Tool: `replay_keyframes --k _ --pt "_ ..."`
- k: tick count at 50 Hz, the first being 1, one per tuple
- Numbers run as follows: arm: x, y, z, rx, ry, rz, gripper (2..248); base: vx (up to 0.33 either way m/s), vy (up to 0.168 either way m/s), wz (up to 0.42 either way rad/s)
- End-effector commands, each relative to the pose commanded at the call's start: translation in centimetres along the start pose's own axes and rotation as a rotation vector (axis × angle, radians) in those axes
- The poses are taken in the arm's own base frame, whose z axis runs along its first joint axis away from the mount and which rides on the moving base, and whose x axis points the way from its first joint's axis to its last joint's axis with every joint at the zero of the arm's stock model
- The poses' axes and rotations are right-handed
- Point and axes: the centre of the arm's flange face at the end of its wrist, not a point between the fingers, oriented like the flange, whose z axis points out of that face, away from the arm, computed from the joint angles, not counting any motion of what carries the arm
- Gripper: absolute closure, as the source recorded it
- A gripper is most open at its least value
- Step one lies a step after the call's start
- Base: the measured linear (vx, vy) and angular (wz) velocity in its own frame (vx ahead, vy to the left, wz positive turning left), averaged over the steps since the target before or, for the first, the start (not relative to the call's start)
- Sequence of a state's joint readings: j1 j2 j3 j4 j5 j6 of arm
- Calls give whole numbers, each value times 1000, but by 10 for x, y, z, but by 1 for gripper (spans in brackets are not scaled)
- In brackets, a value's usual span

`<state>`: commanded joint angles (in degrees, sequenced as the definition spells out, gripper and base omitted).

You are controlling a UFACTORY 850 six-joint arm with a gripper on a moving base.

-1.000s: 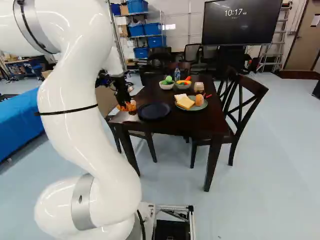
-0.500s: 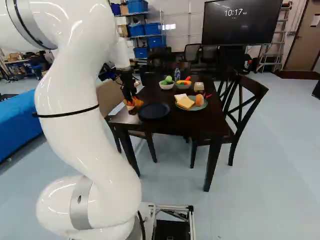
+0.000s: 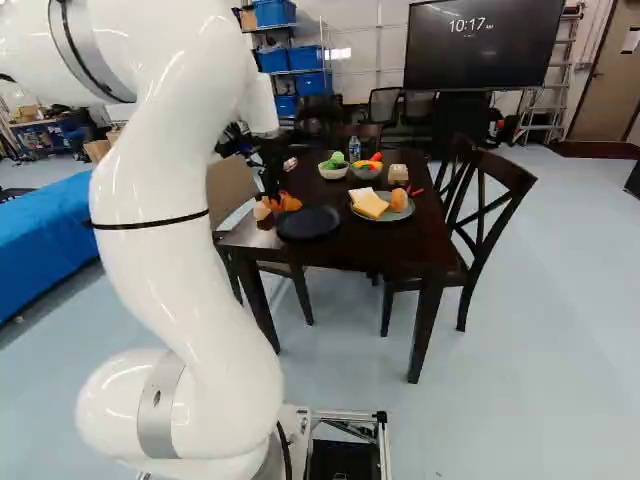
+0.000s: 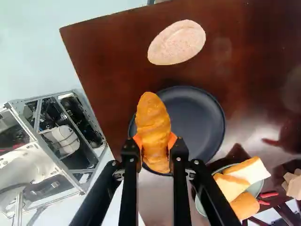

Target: Move the croissant to the empty plate

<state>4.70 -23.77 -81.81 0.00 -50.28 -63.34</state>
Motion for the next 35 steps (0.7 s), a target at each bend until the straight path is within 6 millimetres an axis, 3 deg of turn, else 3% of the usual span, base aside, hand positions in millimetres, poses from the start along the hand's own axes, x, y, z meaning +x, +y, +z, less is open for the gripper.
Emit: replay_keyframes --k 20,35 --pt "-31 27 2 12 -15 63 175 0 0 0" --pt "-29 35 14 19 -19 65 175 0 0 0"
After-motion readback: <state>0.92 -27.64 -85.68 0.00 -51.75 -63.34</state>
